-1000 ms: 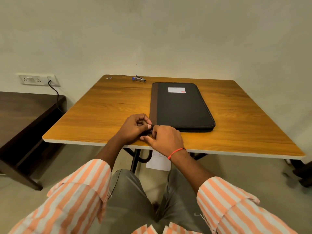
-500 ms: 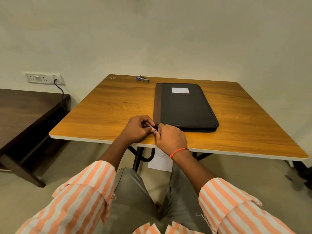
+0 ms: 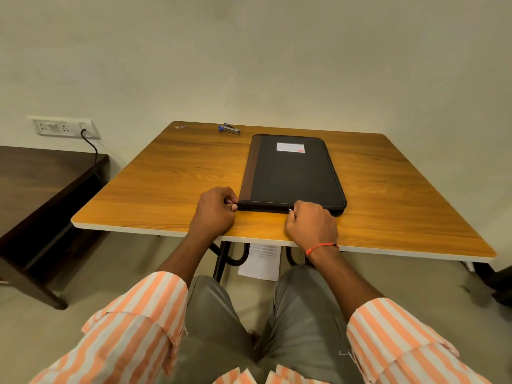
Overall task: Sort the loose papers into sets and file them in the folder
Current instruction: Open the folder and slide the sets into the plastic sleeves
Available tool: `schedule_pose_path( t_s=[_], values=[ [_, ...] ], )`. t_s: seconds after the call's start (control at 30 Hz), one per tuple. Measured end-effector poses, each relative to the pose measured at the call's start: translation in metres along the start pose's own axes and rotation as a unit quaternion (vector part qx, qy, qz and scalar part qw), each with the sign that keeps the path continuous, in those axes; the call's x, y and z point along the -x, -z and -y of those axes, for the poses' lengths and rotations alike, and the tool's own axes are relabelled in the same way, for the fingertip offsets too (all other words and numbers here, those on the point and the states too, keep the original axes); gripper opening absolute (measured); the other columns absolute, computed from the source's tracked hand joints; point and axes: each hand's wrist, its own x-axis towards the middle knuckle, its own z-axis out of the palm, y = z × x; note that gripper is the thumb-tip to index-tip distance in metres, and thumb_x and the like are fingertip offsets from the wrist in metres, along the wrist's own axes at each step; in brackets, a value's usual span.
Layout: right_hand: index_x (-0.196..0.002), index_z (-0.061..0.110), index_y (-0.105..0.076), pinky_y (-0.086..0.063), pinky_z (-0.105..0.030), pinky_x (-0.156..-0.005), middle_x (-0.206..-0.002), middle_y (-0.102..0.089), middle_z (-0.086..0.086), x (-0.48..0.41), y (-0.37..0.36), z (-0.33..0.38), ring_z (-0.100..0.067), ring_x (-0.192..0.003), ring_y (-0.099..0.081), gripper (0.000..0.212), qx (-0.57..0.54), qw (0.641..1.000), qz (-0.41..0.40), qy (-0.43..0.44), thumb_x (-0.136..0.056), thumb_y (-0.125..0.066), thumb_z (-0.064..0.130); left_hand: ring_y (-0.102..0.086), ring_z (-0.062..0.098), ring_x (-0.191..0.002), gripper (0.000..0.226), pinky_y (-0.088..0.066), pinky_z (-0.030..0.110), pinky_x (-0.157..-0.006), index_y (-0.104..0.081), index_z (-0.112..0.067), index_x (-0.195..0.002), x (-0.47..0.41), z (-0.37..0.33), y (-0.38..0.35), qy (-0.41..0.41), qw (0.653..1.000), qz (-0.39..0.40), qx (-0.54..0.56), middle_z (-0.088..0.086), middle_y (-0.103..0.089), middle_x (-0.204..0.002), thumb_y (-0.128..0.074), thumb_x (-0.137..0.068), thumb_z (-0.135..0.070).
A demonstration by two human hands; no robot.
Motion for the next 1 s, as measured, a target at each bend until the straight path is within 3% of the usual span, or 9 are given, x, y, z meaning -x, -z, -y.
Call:
schedule_pose_path(
  t_s=[0.23,0.4,0.47,0.53,0.6,0.67,0.8,0.9,1.0],
  values=[
    [-0.079,0.019,-0.056,-0.037,-0.029,-0.057,-0.072,-0.054,0.001,0.000,0.010,-0.028,-0.022,-0.069,-0.057,0.022,0.007,0.999,-0.022,-0.029,-0.096,-0.049,0.029,-0.058,0.025,-0.084,0.008,-0.045,0.035,-0.068,-0.066,-0.012,-0.091,-0.004,0.002,0.004,0.113,0.979,-0.163,-0.048,0.008,-0.062,-0.093,-0.063,-0.087,-0.006],
    [-0.078,0.019,-0.059,-0.036,-0.030,-0.058,-0.072,-0.054,0.002,-0.003,0.011,-0.044,-0.020,-0.067,-0.049,0.023,-0.019,1.000,-0.008,-0.017,-0.097,-0.053,0.030,-0.056,0.031,-0.100,0.020,-0.048,0.040,-0.078,-0.064,-0.010,-0.102,-0.013,0.008,0.010,0.108,0.971,-0.182,-0.113,0.013,-0.061,-0.106,-0.064,-0.083,-0.003],
    [-0.073,0.020,-0.056,-0.042,-0.032,-0.056,-0.069,-0.055,0.005,-0.005,0.009,-0.047,-0.017,-0.067,-0.053,0.026,-0.064,0.998,0.009,0.007,-0.097,-0.055,0.030,-0.046,0.028,-0.117,0.042,-0.044,0.040,-0.096,-0.058,-0.016,-0.123,-0.007,-0.001,0.000,0.021,0.972,-0.147,-0.182,0.010,-0.053,-0.125,-0.067,-0.083,-0.006],
    [-0.070,0.021,-0.056,-0.048,-0.034,-0.057,-0.067,-0.057,0.005,-0.007,0.008,-0.050,-0.017,-0.066,-0.056,0.028,-0.112,0.993,0.019,0.017,-0.095,-0.058,0.032,-0.035,0.022,-0.135,0.059,-0.034,0.042,-0.114,-0.046,-0.029,-0.143,0.002,-0.018,-0.015,-0.084,0.984,-0.034,-0.153,0.001,-0.041,-0.144,-0.070,-0.089,-0.024],
    [-0.069,0.020,-0.057,-0.047,-0.033,-0.057,-0.065,-0.058,0.005,-0.009,0.009,-0.053,-0.016,-0.065,-0.056,0.029,-0.139,0.990,0.032,0.025,-0.094,-0.060,0.034,-0.026,0.018,-0.146,0.067,-0.025,0.043,-0.121,-0.040,-0.038,-0.149,0.007,-0.035,-0.035,-0.197,0.965,0.070,-0.155,-0.006,-0.035,-0.153,-0.069,-0.090,-0.047],
    [-0.069,0.021,-0.056,-0.044,-0.034,-0.057,-0.066,-0.058,0.006,-0.007,0.009,-0.053,-0.014,-0.066,-0.056,0.029,-0.155,0.985,0.052,0.050,-0.093,-0.061,0.035,-0.019,0.016,-0.151,0.068,-0.020,0.045,-0.123,-0.040,-0.040,-0.151,0.007,-0.046,-0.054,-0.266,0.940,0.112,-0.181,-0.007,-0.034,-0.158,-0.062,-0.089,-0.060],
    [-0.068,0.022,-0.055,-0.043,-0.040,-0.058,-0.068,-0.057,0.007,-0.002,0.008,-0.052,-0.013,-0.066,-0.053,0.025,-0.182,0.975,0.080,0.100,-0.091,-0.060,0.031,-0.022,0.015,-0.152,0.057,-0.016,0.042,-0.122,-0.040,-0.038,-0.152,-0.004,-0.053,-0.069,-0.299,0.922,0.151,-0.195,-0.005,-0.037,-0.160,-0.050,-0.099,-0.054],
    [-0.068,0.022,-0.054,-0.041,-0.037,-0.055,-0.067,-0.056,0.007,-0.004,0.009,-0.053,-0.011,-0.065,-0.052,0.027,-0.154,0.979,0.077,0.112,-0.092,-0.061,0.033,-0.022,0.016,-0.153,0.047,-0.016,0.038,-0.123,-0.035,-0.033,-0.154,-0.008,-0.049,-0.061,-0.315,0.902,0.181,-0.231,-0.004,-0.035,-0.162,-0.040,-0.107,-0.039],
    [-0.067,0.021,-0.055,-0.039,-0.032,-0.053,-0.066,-0.056,0.007,-0.014,0.012,-0.058,-0.010,-0.064,-0.052,0.030,-0.099,0.986,0.071,0.112,-0.091,-0.061,0.038,-0.020,0.013,-0.153,0.044,-0.011,0.034,-0.125,-0.037,-0.031,-0.153,-0.006,-0.049,-0.049,-0.295,0.908,0.207,-0.214,-0.006,-0.034,-0.162,-0.037,-0.109,-0.027]
  ],
)
